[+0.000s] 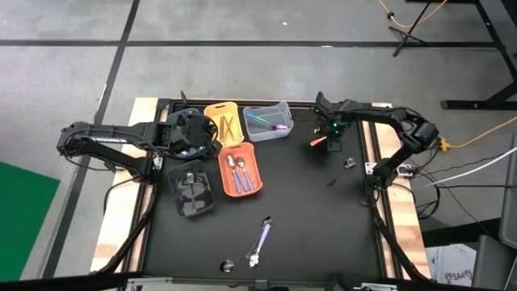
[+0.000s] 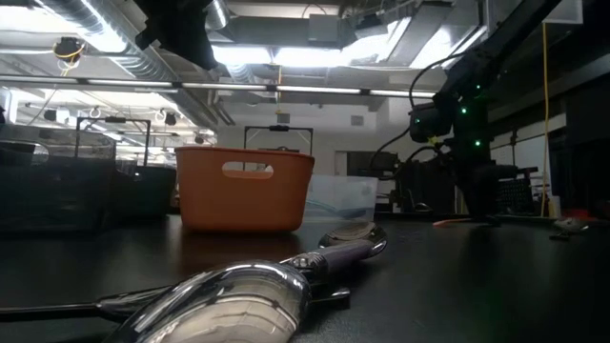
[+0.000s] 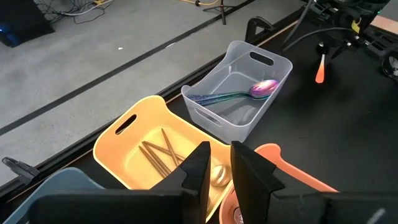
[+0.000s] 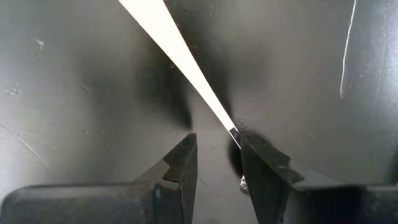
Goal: Sort silverware by color (type)
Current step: Put the orange spoon into the blue bin
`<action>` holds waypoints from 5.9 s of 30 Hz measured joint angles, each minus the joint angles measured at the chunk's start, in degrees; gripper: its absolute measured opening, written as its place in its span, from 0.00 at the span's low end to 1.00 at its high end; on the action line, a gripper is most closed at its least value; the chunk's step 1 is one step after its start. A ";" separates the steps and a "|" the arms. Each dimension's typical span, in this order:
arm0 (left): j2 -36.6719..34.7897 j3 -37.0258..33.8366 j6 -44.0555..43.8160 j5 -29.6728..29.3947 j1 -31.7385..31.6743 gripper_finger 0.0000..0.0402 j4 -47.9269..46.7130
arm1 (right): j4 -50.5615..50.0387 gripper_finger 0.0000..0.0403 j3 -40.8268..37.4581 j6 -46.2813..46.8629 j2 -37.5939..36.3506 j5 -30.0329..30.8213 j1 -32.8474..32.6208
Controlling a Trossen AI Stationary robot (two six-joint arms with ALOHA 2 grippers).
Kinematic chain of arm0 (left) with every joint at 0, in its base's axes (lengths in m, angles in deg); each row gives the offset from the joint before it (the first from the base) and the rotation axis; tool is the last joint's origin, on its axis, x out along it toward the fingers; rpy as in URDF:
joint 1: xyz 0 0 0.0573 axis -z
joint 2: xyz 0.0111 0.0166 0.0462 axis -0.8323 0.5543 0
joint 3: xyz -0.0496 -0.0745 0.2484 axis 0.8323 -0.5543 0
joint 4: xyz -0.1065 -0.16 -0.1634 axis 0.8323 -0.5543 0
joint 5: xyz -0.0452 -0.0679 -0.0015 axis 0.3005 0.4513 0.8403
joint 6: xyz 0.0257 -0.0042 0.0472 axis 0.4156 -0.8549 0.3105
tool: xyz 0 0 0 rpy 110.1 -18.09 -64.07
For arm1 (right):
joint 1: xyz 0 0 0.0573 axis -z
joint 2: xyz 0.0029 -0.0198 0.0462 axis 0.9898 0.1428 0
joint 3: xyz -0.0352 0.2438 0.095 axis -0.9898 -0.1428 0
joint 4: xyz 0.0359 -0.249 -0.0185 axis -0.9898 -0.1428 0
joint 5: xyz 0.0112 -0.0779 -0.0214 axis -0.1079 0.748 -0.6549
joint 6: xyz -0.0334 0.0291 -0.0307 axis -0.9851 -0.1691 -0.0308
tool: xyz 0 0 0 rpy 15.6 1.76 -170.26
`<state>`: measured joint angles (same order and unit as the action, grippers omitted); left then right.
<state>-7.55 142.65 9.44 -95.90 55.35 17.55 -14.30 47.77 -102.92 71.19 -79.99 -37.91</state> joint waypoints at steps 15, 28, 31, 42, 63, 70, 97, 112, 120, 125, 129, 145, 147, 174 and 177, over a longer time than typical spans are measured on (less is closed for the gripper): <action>-0.02 0.00 -0.24 0.00 0.00 0.14 0.68 | 0.68 0.29 0.00 -2.63 0.00 -0.51 -0.01; -0.02 -0.01 -0.24 0.00 0.00 0.14 0.83 | 4.49 0.29 0.98 -4.08 0.02 -0.78 0.01; -0.02 0.00 -0.24 0.00 0.00 0.14 0.83 | 5.00 0.29 0.98 -5.36 0.02 -0.78 0.01; -0.01 -0.01 -0.26 0.00 0.01 0.14 0.83 | 4.92 0.29 0.98 -10.52 0.82 -0.75 0.04; -0.02 0.00 -0.26 0.00 0.00 0.14 0.81 | 4.86 0.01 1.07 -10.18 3.98 1.84 -0.01; 0.00 -0.02 -0.33 0.02 0.00 0.14 0.83 | 4.60 0.01 1.09 -9.94 3.23 2.67 -0.03; 0.00 -0.02 0.13 0.02 -0.22 0.14 10.28 | 6.68 0.00 21.55 14.00 -2.86 -40.52 -2.91; 10.62 -0.02 25.19 22.13 0.07 0.14 33.18 | 20.68 0.00 21.53 14.02 -2.86 -53.82 -19.89; 16.87 -0.02 32.68 29.38 0.07 0.14 42.16 | 22.24 0.00 21.53 14.00 -2.86 -53.83 -26.90; 17.64 -0.02 36.08 36.75 0.07 0.14 43.91 | 22.46 0.00 21.53 14.00 -2.86 -53.81 -29.70; 17.64 -0.02 37.36 40.77 0.07 0.14 45.34 | 23.58 0.00 21.53 13.96 -2.86 -53.84 -31.01; 17.64 -0.02 39.34 46.80 0.09 0.14 46.76 | 29.45 0.00 21.53 13.91 -2.86 -62.39 -31.92; 17.64 -0.02 39.32 47.62 0.09 0.14 47.37 | 29.45 0.00 21.53 13.93 -2.86 -61.62 -31.92; 17.64 -0.02 45.35 44.90 3.27 0.05 52.33 | 29.43 0.00 21.51 13.94 -2.84 -57.61 -31.86; 17.64 -0.02 45.34 44.63 3.28 0.02 52.30 | 29.40 0.00 21.51 13.98 -2.84 -57.59 -31.88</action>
<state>10.09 142.63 54.78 -51.28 58.62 69.85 15.11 69.27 -88.94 68.35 -137.58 -69.78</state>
